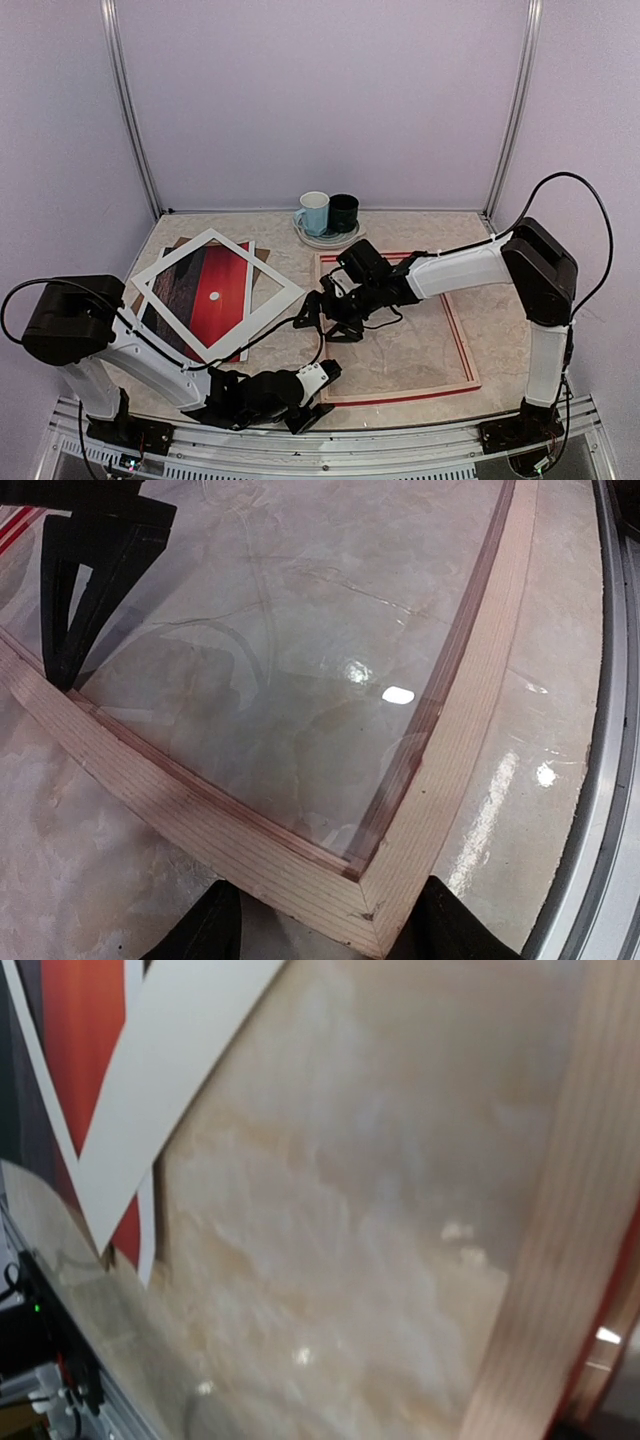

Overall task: Put the photo into the frame
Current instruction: Press the glass panel into the frame body.

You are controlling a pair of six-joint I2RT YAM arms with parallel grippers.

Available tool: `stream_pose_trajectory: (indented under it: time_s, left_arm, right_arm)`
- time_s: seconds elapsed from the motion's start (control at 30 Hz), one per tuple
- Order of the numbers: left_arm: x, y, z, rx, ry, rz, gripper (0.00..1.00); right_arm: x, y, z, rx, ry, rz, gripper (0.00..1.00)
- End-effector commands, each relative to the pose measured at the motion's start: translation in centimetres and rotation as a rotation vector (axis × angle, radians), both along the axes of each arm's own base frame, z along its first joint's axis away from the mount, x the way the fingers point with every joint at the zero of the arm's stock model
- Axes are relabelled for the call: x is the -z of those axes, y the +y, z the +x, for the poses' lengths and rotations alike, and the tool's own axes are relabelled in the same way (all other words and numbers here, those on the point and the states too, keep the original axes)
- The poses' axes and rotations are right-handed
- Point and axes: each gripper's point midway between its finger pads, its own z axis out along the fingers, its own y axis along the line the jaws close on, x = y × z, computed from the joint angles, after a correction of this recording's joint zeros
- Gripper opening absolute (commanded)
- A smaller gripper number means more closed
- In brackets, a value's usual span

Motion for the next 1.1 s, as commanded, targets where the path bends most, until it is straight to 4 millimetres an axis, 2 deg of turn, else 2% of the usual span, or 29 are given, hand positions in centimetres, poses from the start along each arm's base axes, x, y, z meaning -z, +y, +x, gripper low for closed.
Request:
stream_pose_trajectory:
  time_s: [0.0,0.43,0.7,1.07]
  left_arm:
    - [-1.1,-0.6,1.6,-0.070,-0.059,-0.038,0.57]
    - [-2.2,-0.7,3.4,-0.176,-0.121,-0.058,0.57]
    - [-3.0,0.2,4.5,-0.264,-0.166,-0.069,0.57]
    - [-4.3,0.3,4.9,-0.350,-0.236,-0.063,0.58]
  right_arm:
    - [1.3,-0.9,-3.3,-0.048,0.076,-0.046,0.99]
    - [1.0,-0.8,-7.6,-0.122,0.151,-0.029,0.99]
    - [2.2,-1.4,-10.4,-0.150,0.191,-0.068,0.99]
    - [2.6,-2.0,-14.0,-0.189,0.216,-0.117,0.99]
